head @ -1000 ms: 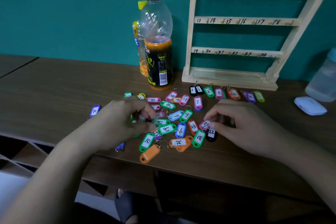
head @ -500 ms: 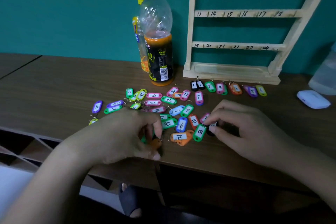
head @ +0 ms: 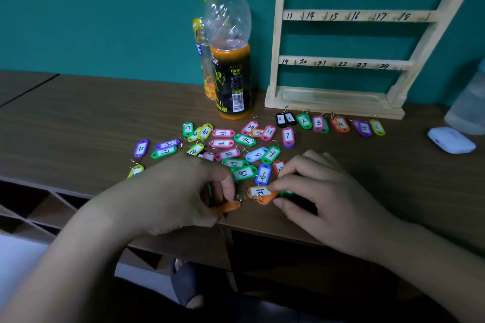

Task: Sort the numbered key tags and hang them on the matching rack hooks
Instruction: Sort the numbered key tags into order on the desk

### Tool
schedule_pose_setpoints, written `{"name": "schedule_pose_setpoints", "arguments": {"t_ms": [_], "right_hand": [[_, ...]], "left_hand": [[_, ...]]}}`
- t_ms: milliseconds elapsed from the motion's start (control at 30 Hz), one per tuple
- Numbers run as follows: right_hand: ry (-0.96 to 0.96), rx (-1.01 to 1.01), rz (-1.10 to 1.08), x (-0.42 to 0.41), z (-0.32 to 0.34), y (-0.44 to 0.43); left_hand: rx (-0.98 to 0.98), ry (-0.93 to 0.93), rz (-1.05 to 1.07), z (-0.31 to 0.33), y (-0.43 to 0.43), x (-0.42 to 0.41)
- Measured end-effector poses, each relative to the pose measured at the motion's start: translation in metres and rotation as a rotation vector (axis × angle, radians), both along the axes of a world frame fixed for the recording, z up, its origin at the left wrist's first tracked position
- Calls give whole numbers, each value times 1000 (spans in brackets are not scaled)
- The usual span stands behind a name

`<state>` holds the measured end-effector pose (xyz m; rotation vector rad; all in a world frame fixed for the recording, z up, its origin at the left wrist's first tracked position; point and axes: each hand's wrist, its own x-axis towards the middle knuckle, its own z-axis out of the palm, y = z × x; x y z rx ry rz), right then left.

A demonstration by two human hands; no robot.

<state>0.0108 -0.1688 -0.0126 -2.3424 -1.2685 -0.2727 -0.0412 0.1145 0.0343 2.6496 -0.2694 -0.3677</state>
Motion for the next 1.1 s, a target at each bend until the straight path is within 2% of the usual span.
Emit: {"name": "schedule_pose_setpoints", "arguments": {"t_ms": [200, 300, 467, 533, 700, 800, 967, 1100], "right_hand": [[-9, -21, -39, 0, -1, 4], [7, 3, -53, -2, 0, 9], [34, 27, -57, -6, 1, 23], [41, 28, -64, -7, 2, 27], [84, 19, -70, -9, 3, 33], [197, 69, -75, -7, 9, 32], [492, 197, -80, 1, 29, 22], [555, 194, -84, 9, 32, 16]], "left_hand": [[-49, -146, -15, -7, 3, 4], [-85, -143, 5, -7, 5, 9], [-70, -260, 34, 0, 10, 10], [-67, -257, 22, 2, 12, 8], [-60, -111, -21, -1, 8, 4], [-24, -103, -37, -5, 6, 6], [-40, -120, -5, -18, 6, 12], [-48, -130, 11, -23, 7, 13]]}}
